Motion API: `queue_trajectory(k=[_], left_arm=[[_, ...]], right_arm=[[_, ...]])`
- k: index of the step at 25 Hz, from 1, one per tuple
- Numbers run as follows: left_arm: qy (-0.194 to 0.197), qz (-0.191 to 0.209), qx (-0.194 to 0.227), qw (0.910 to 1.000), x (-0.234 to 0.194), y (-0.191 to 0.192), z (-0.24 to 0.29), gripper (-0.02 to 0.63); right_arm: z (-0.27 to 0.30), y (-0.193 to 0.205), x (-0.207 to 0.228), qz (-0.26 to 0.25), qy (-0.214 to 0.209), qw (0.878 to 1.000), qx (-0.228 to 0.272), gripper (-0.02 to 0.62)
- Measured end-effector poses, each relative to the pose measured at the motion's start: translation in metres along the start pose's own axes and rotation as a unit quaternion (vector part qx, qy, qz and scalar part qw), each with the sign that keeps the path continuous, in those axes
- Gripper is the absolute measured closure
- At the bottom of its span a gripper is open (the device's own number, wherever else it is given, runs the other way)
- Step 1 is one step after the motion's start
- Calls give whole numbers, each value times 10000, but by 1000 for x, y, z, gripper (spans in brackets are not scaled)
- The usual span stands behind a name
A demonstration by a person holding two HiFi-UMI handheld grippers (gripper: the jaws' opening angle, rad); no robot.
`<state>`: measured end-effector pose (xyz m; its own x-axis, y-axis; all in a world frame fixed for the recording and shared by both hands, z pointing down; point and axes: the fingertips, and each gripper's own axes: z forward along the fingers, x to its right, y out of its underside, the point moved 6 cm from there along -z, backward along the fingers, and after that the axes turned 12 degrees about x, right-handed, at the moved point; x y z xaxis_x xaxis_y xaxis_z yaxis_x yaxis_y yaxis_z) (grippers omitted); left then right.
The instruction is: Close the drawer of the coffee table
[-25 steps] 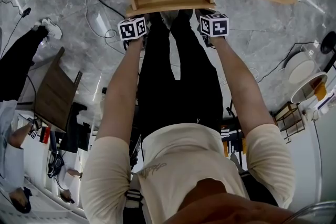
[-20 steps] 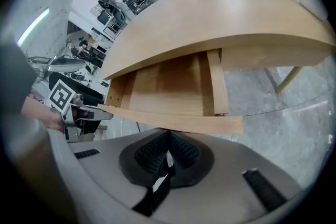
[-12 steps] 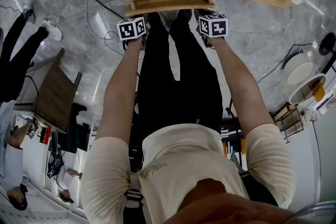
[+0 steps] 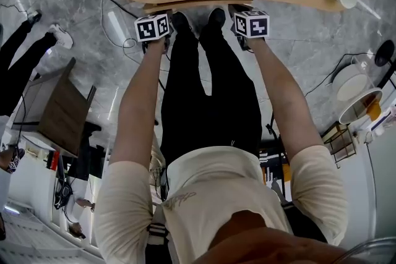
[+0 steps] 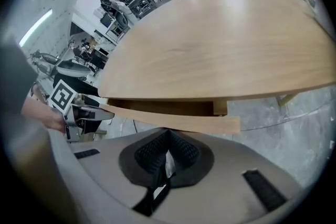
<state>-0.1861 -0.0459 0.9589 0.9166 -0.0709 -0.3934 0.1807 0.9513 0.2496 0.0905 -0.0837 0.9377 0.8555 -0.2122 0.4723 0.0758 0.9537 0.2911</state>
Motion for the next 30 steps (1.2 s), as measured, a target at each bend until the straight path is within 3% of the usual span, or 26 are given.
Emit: queue_trajectory(k=[13,21,30], left_arm=[[92,70,61,9999,-4,-28,5,601],[445,90,-29,9990,5,-29,5,601],[516,404,125,9978,25,-34,-42,601]], right_arm=[[7,-27,-1,-72,41,9999,77,600],[2,-28,0,-59,136,9998,156,600],[-44,-39,-23,-11,296,9992,255,600]])
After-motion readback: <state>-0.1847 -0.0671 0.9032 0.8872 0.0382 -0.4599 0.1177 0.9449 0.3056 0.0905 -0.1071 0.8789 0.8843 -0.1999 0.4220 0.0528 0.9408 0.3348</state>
